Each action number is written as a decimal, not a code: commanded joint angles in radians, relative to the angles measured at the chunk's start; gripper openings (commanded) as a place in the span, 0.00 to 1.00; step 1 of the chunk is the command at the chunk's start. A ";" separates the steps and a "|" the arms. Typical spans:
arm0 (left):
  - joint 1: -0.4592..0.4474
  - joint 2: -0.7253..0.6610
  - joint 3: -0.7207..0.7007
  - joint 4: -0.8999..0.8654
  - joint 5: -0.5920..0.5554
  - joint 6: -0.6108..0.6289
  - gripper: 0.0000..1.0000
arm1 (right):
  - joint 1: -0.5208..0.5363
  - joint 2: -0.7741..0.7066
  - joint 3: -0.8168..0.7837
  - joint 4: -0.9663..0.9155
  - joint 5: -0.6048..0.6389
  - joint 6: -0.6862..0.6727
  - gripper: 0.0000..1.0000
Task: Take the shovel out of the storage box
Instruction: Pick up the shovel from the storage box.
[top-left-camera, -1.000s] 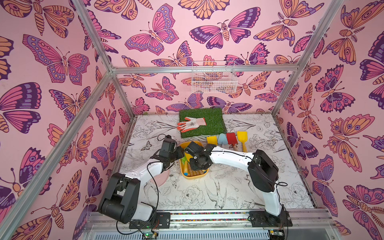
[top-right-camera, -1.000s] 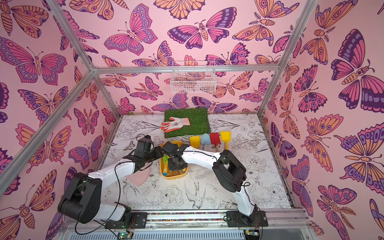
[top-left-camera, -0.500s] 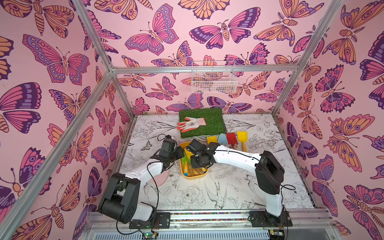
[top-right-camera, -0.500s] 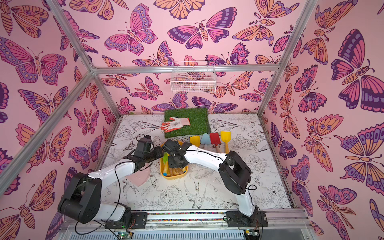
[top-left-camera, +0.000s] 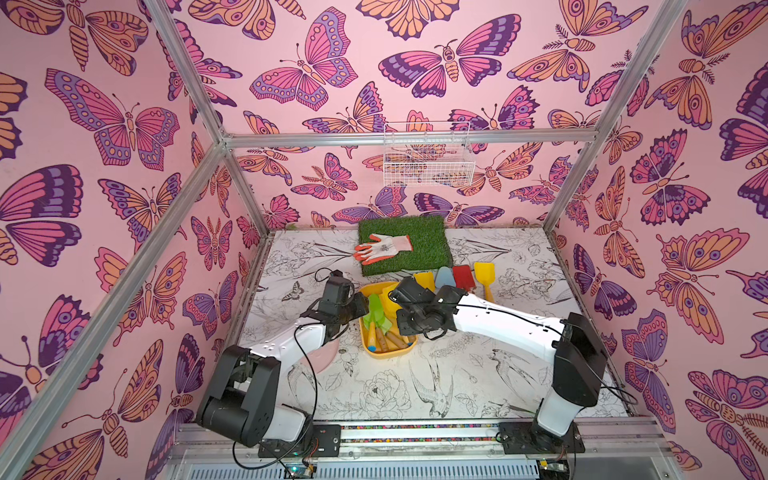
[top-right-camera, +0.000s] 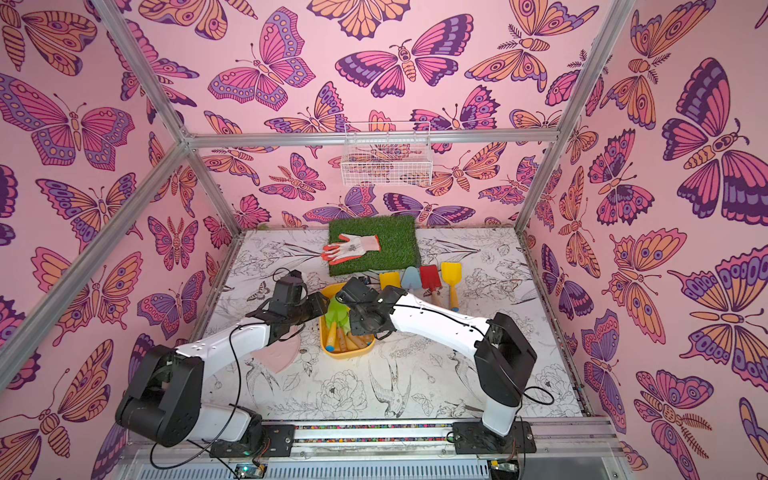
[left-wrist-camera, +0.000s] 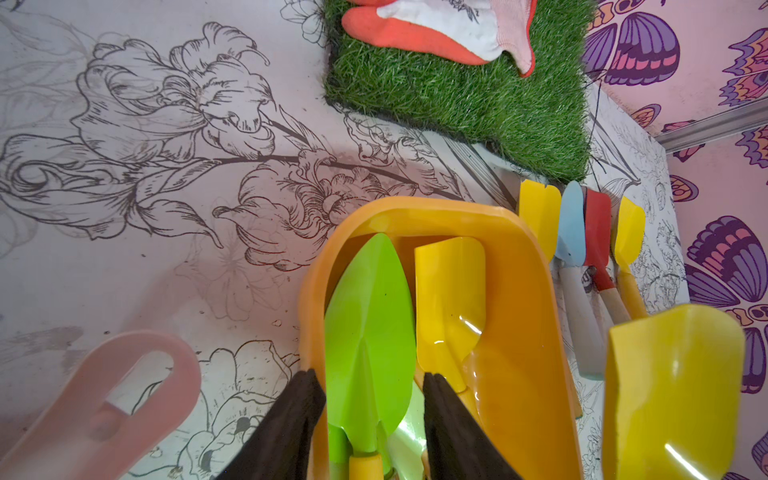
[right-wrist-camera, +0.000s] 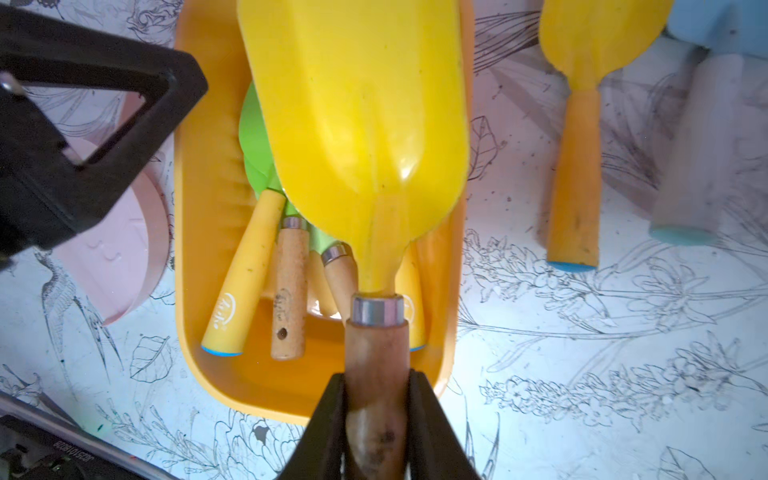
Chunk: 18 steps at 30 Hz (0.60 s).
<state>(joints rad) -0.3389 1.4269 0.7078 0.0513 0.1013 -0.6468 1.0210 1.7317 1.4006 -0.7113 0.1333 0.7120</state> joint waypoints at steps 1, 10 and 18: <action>-0.003 0.015 -0.005 -0.036 0.011 0.010 0.48 | -0.046 -0.068 -0.051 -0.019 0.019 -0.029 0.13; -0.003 0.031 -0.001 -0.035 0.011 0.009 0.48 | -0.240 -0.243 -0.211 0.008 -0.065 -0.099 0.12; -0.003 0.046 0.002 -0.035 0.011 0.010 0.48 | -0.507 -0.347 -0.315 -0.005 -0.141 -0.192 0.08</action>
<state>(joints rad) -0.3389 1.4345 0.7105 0.0528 0.1013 -0.6464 0.5739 1.4128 1.0988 -0.7067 0.0311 0.5762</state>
